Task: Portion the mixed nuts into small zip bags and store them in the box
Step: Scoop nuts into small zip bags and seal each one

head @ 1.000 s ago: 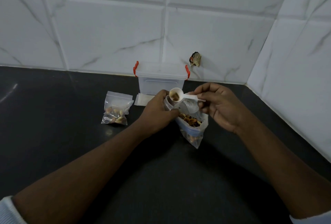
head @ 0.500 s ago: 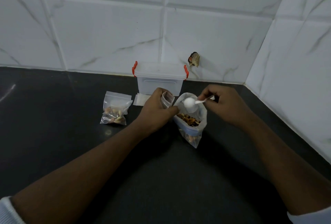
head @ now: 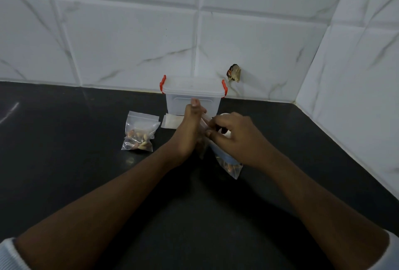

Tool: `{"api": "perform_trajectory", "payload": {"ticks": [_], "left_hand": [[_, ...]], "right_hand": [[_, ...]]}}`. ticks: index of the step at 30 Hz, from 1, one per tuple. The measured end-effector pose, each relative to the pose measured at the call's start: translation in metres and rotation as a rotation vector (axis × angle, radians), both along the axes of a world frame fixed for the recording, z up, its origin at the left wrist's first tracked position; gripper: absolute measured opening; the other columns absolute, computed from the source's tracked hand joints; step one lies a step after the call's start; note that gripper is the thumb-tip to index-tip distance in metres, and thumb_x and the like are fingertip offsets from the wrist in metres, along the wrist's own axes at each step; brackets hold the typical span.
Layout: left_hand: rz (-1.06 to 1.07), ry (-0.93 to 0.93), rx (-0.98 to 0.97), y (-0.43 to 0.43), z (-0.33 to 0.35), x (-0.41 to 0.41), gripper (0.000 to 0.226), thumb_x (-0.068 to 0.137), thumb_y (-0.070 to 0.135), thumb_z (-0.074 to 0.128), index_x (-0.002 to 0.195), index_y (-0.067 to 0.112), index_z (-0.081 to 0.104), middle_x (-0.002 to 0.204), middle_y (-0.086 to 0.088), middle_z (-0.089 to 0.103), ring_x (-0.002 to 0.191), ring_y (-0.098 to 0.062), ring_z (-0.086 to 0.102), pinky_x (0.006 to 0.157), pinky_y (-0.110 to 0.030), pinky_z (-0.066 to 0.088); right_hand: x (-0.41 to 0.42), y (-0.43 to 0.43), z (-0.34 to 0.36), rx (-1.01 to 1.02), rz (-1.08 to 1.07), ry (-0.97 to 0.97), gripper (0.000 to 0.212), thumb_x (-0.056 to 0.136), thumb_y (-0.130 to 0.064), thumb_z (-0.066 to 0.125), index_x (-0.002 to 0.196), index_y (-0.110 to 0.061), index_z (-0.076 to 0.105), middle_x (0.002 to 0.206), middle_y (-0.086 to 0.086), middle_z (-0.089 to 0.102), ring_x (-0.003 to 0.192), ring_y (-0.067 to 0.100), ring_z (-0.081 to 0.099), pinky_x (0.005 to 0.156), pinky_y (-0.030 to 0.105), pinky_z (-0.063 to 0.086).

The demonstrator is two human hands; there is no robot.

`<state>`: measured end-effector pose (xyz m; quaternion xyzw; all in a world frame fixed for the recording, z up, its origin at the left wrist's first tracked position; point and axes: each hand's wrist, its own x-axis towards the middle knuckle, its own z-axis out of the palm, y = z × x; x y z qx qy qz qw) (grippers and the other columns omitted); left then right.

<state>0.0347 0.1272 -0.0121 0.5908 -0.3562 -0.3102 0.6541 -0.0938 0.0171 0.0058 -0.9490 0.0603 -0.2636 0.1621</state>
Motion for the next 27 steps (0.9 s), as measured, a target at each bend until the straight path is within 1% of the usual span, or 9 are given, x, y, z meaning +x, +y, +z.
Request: {"api": "perform_trajectory", "payload": {"ticks": [2, 4, 6, 9, 11, 13, 16, 21, 27], "left_hand": [[0.124, 0.014, -0.031, 0.0, 0.006, -0.001, 0.084, 0.083, 0.09, 0.019, 0.121, 0.024, 0.054, 0.118, -0.016, 0.065, 0.108, -0.032, 0.066, 0.084, -0.045, 0.059], [0.223, 0.045, -0.037, 0.001, 0.013, 0.003, 0.079, 0.096, 0.074, 0.011, 0.124, 0.015, 0.056, 0.11, -0.011, 0.069, 0.1, -0.024, 0.069, 0.074, -0.035, 0.057], [0.263, 0.078, -0.033, 0.002, 0.014, 0.011, 0.079, 0.098, 0.071, 0.011, 0.122, 0.013, 0.059, 0.107, -0.01, 0.07, 0.1, -0.026, 0.068, 0.077, -0.036, 0.053], [0.244, 0.08, -0.011, 0.005, 0.013, 0.017, 0.079, 0.096, 0.074, 0.013, 0.11, 0.016, 0.065, 0.107, -0.011, 0.072, 0.103, -0.028, 0.069, 0.087, -0.043, 0.054], [0.205, 0.072, -0.029, 0.006, 0.014, 0.019, 0.079, 0.096, 0.075, 0.018, 0.105, 0.014, 0.068, 0.104, -0.012, 0.075, 0.101, -0.029, 0.07, 0.092, -0.045, 0.053], [0.16, 0.067, -0.051, 0.007, 0.018, 0.017, 0.076, 0.097, 0.073, 0.025, 0.106, 0.012, 0.069, 0.1, -0.012, 0.076, 0.099, -0.029, 0.071, 0.093, -0.045, 0.052], [0.021, 0.054, -0.065, 0.01, 0.021, 0.016, 0.063, 0.1, 0.063, 0.039, 0.114, 0.008, 0.068, 0.107, -0.014, 0.074, 0.104, -0.034, 0.07, 0.087, -0.045, 0.058], [-0.166, -0.063, -0.031, 0.011, 0.017, 0.013, 0.045, 0.088, 0.022, 0.077, 0.127, 0.006, 0.061, 0.115, -0.016, 0.074, 0.108, -0.038, 0.07, 0.094, -0.053, 0.058], [-0.175, -0.069, -0.055, 0.011, 0.016, 0.011, 0.041, 0.087, -0.001, 0.073, 0.127, -0.002, 0.062, 0.116, -0.017, 0.074, 0.108, -0.032, 0.072, 0.093, -0.047, 0.059]], "right_hand": [[-0.002, -0.003, 0.002, -0.003, -0.013, -0.114, 0.014, 0.098, -0.028, 0.062, 0.099, -0.023, 0.074, 0.092, -0.018, 0.069, 0.088, 0.004, 0.057, 0.08, 0.039, 0.048], [-0.004, -0.005, 0.005, 0.002, 0.0, -0.104, 0.013, 0.098, -0.026, 0.062, 0.1, -0.022, 0.074, 0.094, -0.017, 0.07, 0.09, 0.005, 0.057, 0.08, 0.036, 0.047], [-0.005, -0.004, 0.004, -0.034, 0.021, -0.007, 0.015, 0.097, -0.03, 0.062, 0.102, -0.026, 0.076, 0.095, -0.02, 0.069, 0.092, 0.002, 0.057, 0.083, 0.034, 0.046], [-0.005, -0.004, 0.005, 0.028, 0.006, -0.085, 0.014, 0.098, -0.023, 0.064, 0.104, -0.025, 0.077, 0.094, -0.025, 0.067, 0.093, -0.001, 0.058, 0.078, 0.014, 0.039], [-0.006, -0.005, 0.007, 0.016, 0.011, -0.018, 0.014, 0.098, -0.022, 0.065, 0.104, -0.025, 0.077, 0.095, -0.02, 0.07, 0.094, 0.0, 0.059, 0.075, 0.011, 0.038], [-0.007, -0.004, 0.006, 0.059, 0.036, 0.02, 0.013, 0.098, -0.021, 0.067, 0.103, -0.026, 0.077, 0.095, -0.014, 0.072, 0.092, 0.002, 0.063, 0.074, 0.011, 0.042], [-0.008, -0.005, 0.011, 0.324, 0.006, -0.207, 0.012, 0.097, -0.012, 0.068, 0.101, -0.02, 0.076, 0.093, -0.009, 0.075, 0.088, 0.007, 0.069, 0.076, 0.017, 0.052], [-0.01, -0.011, 0.014, 0.687, -0.007, -0.367, 0.013, 0.099, -0.001, 0.063, 0.103, -0.011, 0.071, 0.092, 0.005, 0.075, 0.082, 0.025, 0.073, 0.073, 0.033, 0.061], [-0.01, -0.01, 0.015, 0.82, -0.003, -0.41, 0.024, 0.099, -0.003, 0.063, 0.12, -0.014, 0.06, 0.091, 0.023, 0.069, 0.077, 0.025, 0.07, 0.071, 0.037, 0.061]]}}
